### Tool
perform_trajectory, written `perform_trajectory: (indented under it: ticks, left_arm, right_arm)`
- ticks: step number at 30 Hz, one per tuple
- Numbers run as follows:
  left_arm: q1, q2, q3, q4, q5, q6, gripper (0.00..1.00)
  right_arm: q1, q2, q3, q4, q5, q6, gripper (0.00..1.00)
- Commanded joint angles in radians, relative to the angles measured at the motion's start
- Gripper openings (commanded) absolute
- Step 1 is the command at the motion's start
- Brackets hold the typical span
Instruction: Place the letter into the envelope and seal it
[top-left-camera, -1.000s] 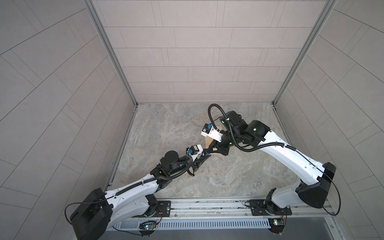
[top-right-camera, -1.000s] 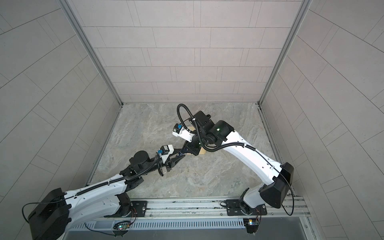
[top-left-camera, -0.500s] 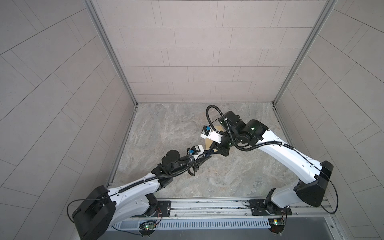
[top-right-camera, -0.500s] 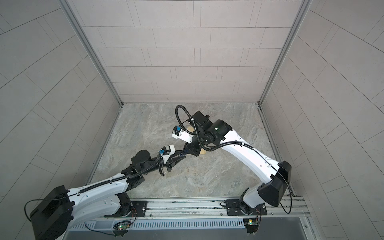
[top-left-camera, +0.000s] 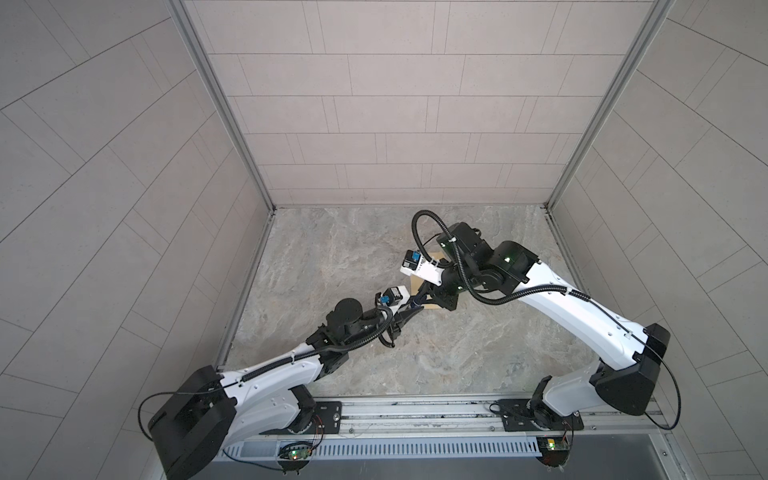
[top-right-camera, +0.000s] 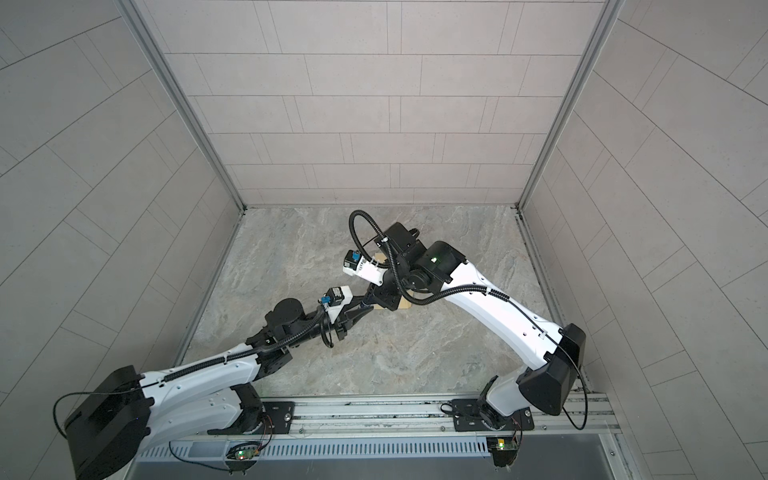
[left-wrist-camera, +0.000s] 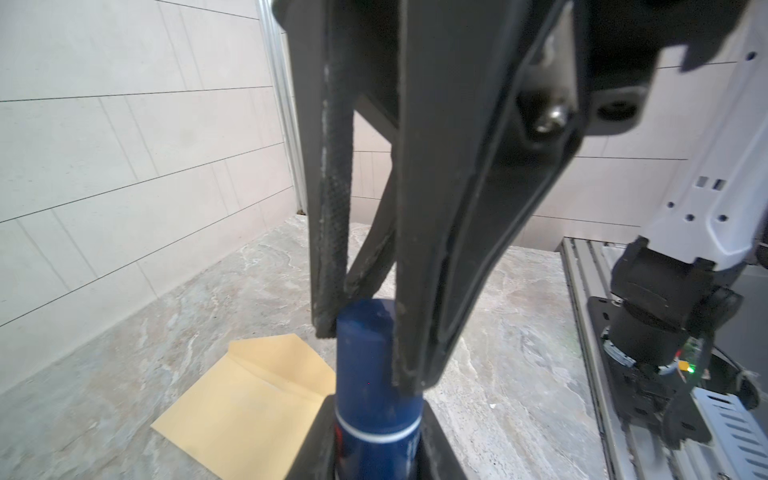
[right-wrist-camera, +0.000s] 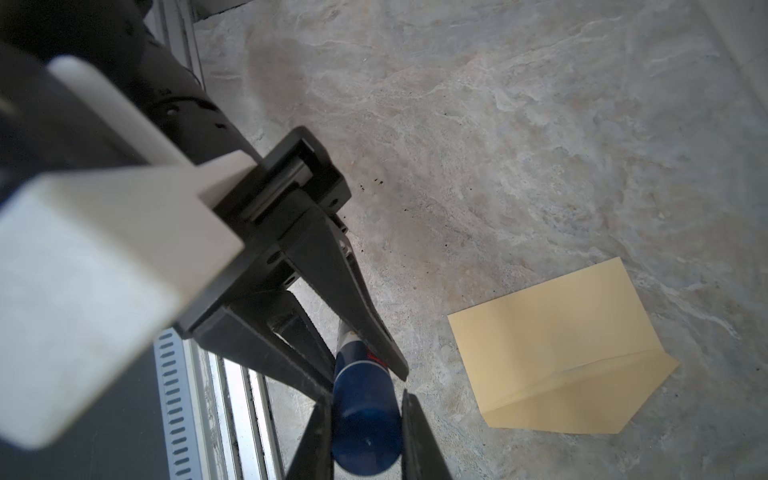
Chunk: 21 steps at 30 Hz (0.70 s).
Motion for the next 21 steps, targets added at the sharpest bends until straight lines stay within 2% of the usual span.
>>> perform_trajectory:
  ticks: [1,5,9,17,21]
  left_arm:
    - [-0.012,0.005,0.0,-0.089,-0.142,0.011,0.0]
    - [-0.021,0.005,-0.014,-0.109,-0.219,0.026,0.0]
    - [-0.023,0.016,-0.018,-0.123,-0.243,0.03,0.0]
    - [-0.024,0.052,-0.024,-0.114,-0.164,0.052,0.0]
    - [-0.024,0.072,-0.021,-0.117,-0.121,0.056,0.0]
  right_arm:
    - [0.001,-0.046,0.023,0.14,0.131,0.23,0.0]
    - [-0.007,-0.04,0.074,0.123,0.199,0.328,0.0]
    - [-0.017,-0.031,0.104,0.102,0.237,0.365,0.0]
    - [-0.063,-0.05,0.117,0.098,0.148,0.35,0.0]
    - [-0.073,-0.058,0.129,0.081,0.095,0.304,0.0]
